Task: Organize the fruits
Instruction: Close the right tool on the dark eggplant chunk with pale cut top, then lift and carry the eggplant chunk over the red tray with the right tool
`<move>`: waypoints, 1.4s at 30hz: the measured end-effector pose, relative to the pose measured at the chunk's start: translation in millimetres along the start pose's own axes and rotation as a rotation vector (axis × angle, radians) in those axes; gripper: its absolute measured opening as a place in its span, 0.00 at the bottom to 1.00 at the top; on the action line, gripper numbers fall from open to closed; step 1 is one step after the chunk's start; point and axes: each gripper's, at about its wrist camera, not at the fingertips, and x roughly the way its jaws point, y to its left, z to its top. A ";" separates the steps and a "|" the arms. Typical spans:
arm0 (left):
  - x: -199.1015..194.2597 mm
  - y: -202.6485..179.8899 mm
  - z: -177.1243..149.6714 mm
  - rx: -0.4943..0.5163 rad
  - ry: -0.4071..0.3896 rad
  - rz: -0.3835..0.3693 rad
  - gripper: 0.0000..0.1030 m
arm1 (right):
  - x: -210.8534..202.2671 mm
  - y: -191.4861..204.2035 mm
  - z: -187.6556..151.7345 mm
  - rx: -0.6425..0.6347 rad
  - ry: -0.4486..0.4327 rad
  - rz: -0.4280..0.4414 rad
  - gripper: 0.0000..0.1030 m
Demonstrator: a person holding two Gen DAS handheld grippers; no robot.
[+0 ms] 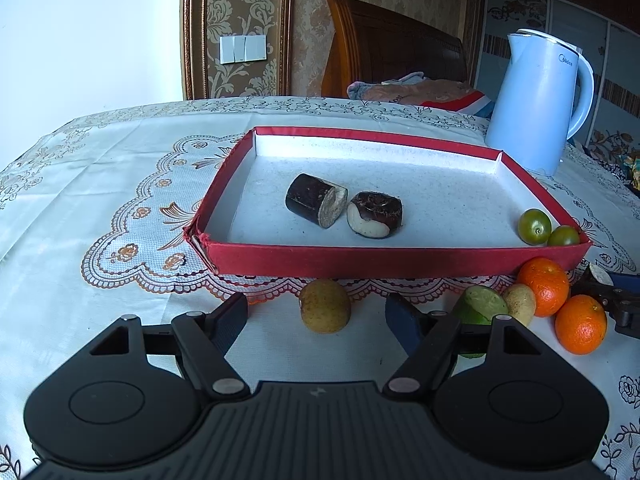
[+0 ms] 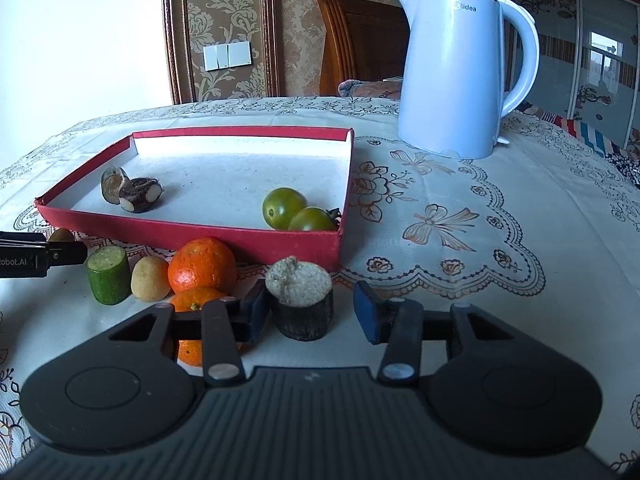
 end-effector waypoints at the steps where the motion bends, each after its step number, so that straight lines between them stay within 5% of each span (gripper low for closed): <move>1: 0.1 -1.0 -0.2 0.005 0.002 -0.001 0.71 | 1.1 0.1 0.6 0.004 0.001 0.000 0.43; 8: -1.3 -3.0 -1.3 0.014 0.001 -0.004 0.53 | 3.2 0.3 0.8 0.009 0.004 0.006 0.37; 11: -2.2 -4.8 -1.7 0.024 -0.005 -0.011 0.37 | 2.6 0.2 0.5 0.010 0.000 0.027 0.31; 17: -5.2 -8.0 -2.4 0.041 -0.026 -0.020 0.26 | 1.2 -1.0 -0.7 0.016 -0.006 0.031 0.31; 32: -1.7 -9.4 -2.6 0.045 -0.009 -0.020 0.26 | -2.7 -5.4 -0.8 0.041 -0.034 0.016 0.31; 42: -23.2 -21.4 -6.1 0.099 -0.147 -0.025 0.26 | -15.0 -6.9 -2.9 0.049 -0.107 -0.005 0.31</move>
